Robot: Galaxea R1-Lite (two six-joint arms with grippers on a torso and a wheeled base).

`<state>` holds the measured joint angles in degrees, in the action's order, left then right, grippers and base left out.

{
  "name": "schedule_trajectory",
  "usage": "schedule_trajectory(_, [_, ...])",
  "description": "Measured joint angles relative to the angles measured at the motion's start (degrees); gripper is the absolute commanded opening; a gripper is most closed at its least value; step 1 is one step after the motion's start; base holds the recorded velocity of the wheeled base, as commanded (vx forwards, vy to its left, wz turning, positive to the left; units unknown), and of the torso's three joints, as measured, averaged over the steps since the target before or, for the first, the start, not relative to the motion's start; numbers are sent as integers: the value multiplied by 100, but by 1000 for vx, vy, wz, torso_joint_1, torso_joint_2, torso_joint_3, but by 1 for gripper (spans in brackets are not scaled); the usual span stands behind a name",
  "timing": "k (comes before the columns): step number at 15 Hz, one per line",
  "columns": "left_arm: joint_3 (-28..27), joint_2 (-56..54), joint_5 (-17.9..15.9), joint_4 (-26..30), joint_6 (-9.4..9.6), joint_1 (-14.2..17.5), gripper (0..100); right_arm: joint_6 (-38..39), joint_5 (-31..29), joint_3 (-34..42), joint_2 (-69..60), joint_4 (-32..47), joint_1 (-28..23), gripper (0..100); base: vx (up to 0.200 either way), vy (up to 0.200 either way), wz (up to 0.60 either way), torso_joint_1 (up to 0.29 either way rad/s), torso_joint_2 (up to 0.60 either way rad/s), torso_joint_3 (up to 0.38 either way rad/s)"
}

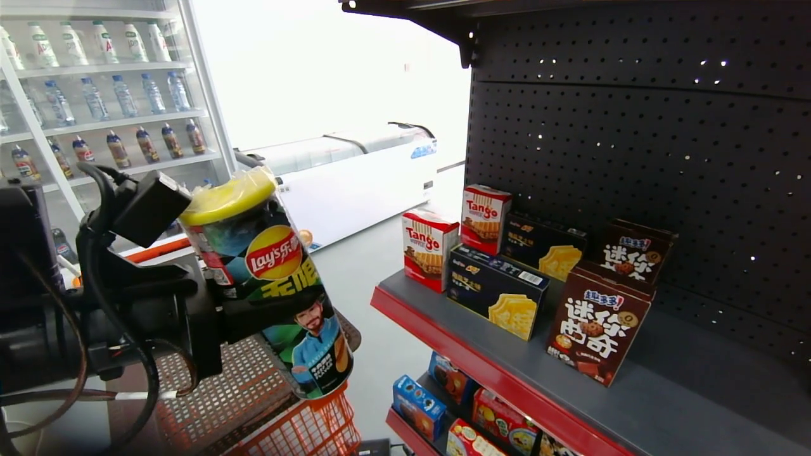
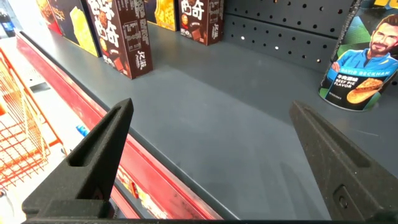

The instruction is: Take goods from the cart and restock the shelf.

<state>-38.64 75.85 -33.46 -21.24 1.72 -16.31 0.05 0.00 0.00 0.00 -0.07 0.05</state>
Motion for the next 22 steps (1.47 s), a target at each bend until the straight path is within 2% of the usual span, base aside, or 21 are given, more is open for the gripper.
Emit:
schedule_trajectory(2, [15, -74, -34, -5, 2, -13, 0, 2, 0, 0, 0, 0, 0, 100, 0, 0, 0, 0, 0, 0])
schedule_trajectory(5, [15, -138, -206, 22, 39, -194, 0, 0, 0, 0, 0, 0, 0, 100, 0, 0, 0, 0, 0, 0])
schedule_trajectory(8, [4, -160, -507, 33, 39, -306, 0, -5, 0, 0, 0, 0, 0, 100, 0, 0, 0, 0, 0, 0])
schedule_trajectory(14, [87, -165, -586, 194, 51, -667, 0, -10, 0, 0, 0, -2, 0, 100, 0, 0, 0, 0, 0, 0])
schedule_trajectory(22, [467, -143, -731, 222, 471, -796, 0, -10, 16, 0, 0, 0, 2, 100, 0, 0, 0, 0, 0, 0])
